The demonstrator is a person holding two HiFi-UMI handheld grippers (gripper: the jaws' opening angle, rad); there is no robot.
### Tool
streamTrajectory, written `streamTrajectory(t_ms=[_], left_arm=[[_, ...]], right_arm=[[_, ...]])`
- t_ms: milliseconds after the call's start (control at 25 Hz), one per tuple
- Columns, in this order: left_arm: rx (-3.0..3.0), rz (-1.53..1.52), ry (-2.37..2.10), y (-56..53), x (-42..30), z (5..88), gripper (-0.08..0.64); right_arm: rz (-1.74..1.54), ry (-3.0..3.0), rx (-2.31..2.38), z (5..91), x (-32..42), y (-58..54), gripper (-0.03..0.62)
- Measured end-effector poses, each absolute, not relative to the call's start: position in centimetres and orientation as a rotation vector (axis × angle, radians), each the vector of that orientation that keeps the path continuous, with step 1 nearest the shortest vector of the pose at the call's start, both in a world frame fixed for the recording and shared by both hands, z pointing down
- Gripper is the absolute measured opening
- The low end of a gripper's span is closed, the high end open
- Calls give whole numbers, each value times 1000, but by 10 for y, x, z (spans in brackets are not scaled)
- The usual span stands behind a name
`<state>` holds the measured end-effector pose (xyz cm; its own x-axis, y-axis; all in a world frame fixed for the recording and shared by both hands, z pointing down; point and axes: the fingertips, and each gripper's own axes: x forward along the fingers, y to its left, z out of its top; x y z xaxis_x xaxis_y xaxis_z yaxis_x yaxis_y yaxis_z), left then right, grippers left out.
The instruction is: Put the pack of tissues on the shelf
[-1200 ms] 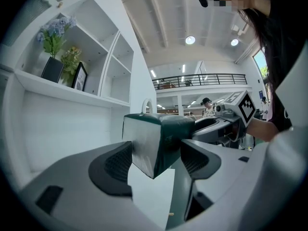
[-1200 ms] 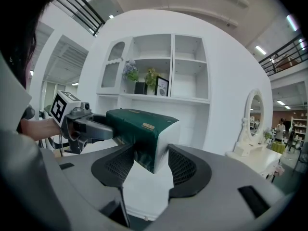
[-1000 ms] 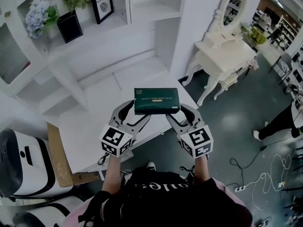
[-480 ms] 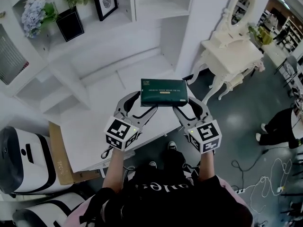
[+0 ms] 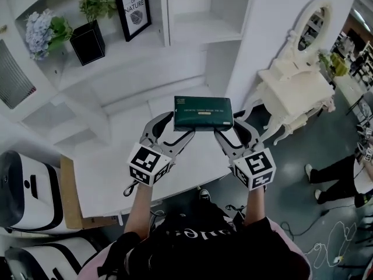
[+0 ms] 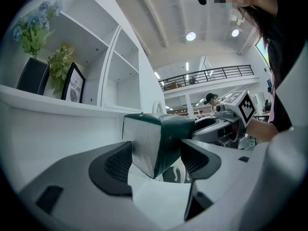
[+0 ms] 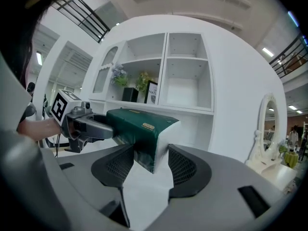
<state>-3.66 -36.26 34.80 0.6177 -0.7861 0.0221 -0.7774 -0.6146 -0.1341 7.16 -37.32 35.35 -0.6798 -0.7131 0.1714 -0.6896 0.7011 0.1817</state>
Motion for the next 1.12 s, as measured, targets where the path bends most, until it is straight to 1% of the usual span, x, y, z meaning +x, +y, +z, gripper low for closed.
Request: streamTrajectory(t_ms=[400,760,1120], left_arm=[[-2627,-90,1376,-436,-19,298,325],[-2527,-78,1435,-477,-13,246,325],[-2540,-36,1499,-515,-15,208,325]], right_arm=[[-291,-2747,1048,303,89,-453,242],[-445,-2796,975,249,94,-502,242],[-520,-2859,926,206,92,-542,242]])
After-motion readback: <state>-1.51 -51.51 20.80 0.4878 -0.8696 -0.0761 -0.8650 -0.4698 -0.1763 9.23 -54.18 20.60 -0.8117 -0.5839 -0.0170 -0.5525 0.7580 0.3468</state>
